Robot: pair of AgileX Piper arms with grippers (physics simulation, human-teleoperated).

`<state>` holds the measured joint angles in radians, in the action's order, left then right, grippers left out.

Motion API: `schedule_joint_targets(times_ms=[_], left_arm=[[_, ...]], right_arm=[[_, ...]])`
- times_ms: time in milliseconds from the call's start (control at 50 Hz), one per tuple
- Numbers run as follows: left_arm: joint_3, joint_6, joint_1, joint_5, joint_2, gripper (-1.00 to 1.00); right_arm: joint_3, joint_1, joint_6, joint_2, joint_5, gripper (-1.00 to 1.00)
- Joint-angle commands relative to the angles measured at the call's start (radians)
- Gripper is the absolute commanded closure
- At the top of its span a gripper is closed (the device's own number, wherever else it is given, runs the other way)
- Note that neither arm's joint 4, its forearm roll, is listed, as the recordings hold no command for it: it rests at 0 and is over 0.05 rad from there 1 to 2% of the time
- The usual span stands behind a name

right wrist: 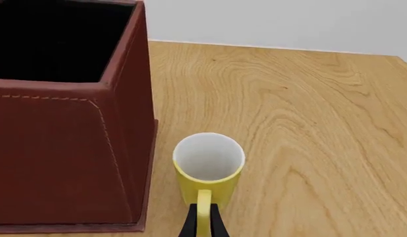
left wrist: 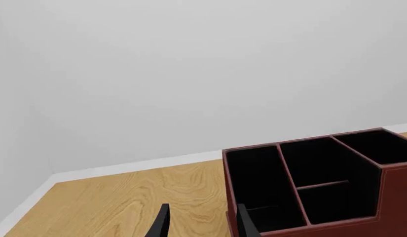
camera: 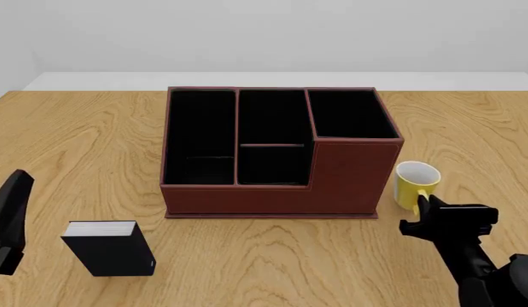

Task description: Pick up the yellow and white mug and place it to the right of the caddy.

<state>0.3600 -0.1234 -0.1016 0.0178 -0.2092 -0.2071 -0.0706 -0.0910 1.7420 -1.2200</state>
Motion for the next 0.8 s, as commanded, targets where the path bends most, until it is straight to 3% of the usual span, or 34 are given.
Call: schedule_joint_targets(times_ms=[20, 440, 460, 800], left_arm=[[-0.007, 0.001, 0.001, -0.005, -0.001, -1.0], [-0.015, 0.006, 0.001, -0.02, -0.011, -1.0], [-0.015, 0.007, 0.002, -0.02, -0.011, -1.0], [-0.02, 0.01, 0.005, -0.026, -0.014, -1.0]], right_arm=[[0.008, 0.0, 0.011, 0.044, 0.0, 1.0], [0.001, -0.008, 0.001, 0.065, 0.0, 1.0], [0.001, -0.007, 0.0, 0.065, 0.0, -1.0], [0.001, -0.004, -0.007, 0.065, 0.0, -1.0]])
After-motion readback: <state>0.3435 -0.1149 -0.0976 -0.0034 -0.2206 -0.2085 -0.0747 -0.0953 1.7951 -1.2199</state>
